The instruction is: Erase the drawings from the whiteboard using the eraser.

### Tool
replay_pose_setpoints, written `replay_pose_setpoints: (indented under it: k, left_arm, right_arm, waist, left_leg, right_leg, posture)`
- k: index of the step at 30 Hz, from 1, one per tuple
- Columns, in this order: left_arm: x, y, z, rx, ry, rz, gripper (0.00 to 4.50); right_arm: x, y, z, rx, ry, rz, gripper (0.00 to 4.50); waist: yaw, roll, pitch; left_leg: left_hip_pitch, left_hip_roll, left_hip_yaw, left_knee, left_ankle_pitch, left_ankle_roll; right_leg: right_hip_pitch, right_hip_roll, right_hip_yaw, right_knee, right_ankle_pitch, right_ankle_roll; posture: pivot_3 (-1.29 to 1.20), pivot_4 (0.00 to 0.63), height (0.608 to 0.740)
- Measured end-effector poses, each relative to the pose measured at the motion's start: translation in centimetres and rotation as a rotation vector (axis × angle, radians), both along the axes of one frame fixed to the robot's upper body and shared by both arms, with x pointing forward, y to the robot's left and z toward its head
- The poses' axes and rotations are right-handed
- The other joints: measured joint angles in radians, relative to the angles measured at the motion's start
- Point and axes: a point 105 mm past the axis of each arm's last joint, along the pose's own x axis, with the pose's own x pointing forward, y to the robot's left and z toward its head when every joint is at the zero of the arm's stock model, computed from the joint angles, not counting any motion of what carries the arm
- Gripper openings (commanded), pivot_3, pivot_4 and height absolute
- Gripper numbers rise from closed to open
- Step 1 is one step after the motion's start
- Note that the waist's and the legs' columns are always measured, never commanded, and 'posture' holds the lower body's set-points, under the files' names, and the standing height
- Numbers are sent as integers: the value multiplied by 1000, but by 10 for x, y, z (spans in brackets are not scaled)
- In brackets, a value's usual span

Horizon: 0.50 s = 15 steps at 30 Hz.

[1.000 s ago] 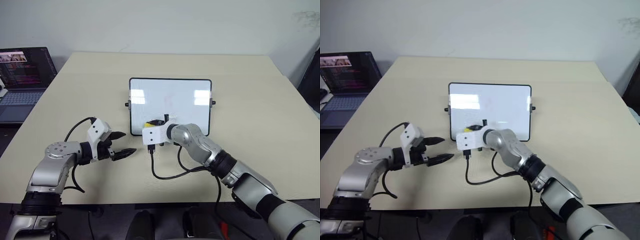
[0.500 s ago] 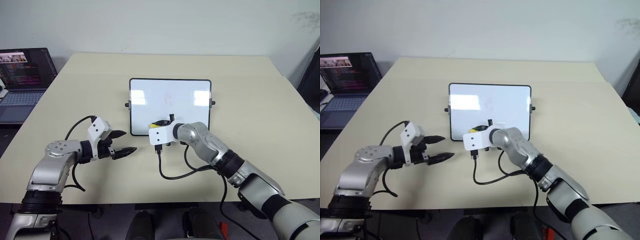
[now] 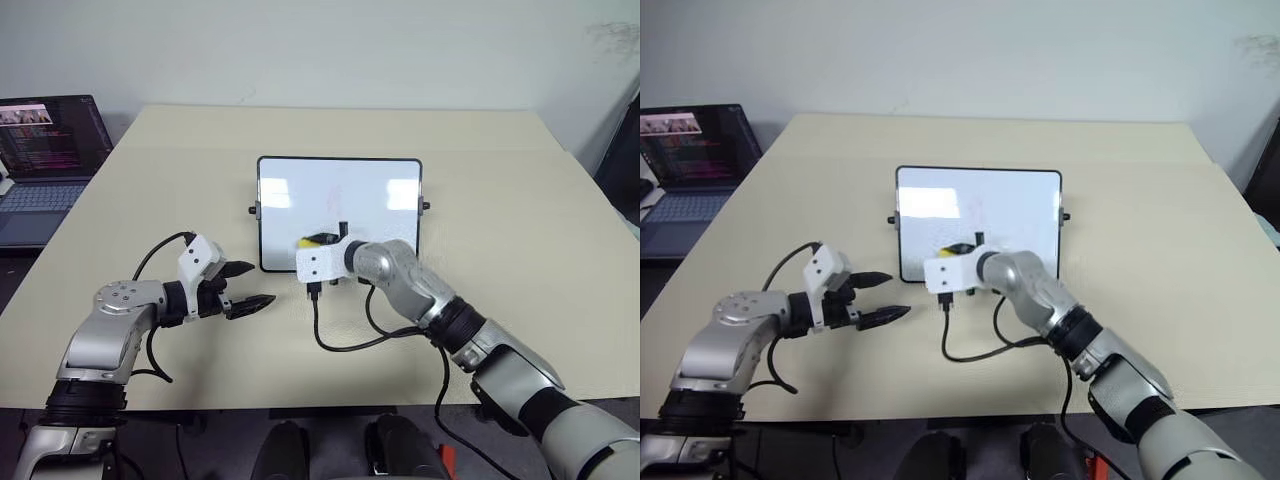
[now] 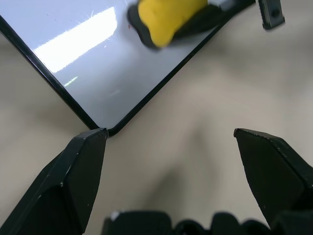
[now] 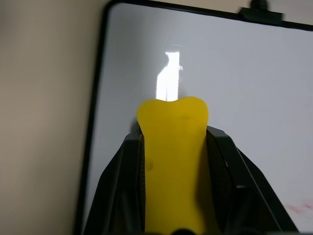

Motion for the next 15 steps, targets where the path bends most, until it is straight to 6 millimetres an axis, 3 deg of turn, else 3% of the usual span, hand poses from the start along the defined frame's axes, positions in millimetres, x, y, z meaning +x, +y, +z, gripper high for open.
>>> replay_pose_setpoints:
  k: [6,15]
  left_arm:
    - [0,0,0,0,0,0,4500]
    - [0,0,0,0,1,-1,4500]
  right_arm:
    - [4,-1,5,6,-24,-13,1287]
    - [13,-18,15,-22,-50,-40,1286]
  waist:
    - [2,0,0]
    - [4,0,0]
  left_leg:
    - [0,0,0,0,0,0]
    - [0,0,0,0,0,0]
  right_leg:
    - [0,0,0,0,0,0]
    - [0,0,0,-1,0,0]
  posture:
    - [0,150,740]
    - [0,150,740]
